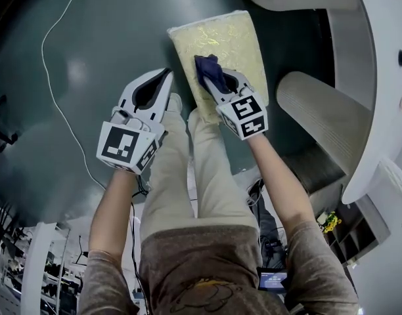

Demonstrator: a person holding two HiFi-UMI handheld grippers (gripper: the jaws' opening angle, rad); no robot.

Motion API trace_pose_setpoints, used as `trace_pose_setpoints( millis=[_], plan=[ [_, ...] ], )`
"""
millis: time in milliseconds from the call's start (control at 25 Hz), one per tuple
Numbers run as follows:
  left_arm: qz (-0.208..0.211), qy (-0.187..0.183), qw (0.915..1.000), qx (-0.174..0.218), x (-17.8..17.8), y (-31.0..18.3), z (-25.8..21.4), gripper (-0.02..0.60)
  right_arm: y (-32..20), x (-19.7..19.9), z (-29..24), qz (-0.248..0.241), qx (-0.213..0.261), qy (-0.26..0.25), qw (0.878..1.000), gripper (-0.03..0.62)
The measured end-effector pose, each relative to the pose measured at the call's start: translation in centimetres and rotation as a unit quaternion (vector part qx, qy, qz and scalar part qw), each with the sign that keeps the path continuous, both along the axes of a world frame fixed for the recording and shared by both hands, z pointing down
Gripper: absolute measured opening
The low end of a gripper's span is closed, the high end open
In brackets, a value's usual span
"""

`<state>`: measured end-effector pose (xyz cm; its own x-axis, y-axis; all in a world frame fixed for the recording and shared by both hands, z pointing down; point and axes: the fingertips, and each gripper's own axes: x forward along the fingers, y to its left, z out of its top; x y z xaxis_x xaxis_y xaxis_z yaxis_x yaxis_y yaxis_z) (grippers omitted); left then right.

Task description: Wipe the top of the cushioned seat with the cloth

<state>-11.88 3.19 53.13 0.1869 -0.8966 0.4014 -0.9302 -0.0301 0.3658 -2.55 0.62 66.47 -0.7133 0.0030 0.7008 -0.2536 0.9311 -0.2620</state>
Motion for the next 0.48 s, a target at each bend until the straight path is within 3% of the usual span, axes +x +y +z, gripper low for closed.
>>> trace_pose_setpoints(
  millis=[480],
  plan=[
    [-0.009, 0.003, 0.9999, -0.009, 0.1, 1.3, 0.5, 0.017, 5.4, -1.0, 2.7, -0.034, -0.029, 0.023, 0.999, 0.086]
  ],
)
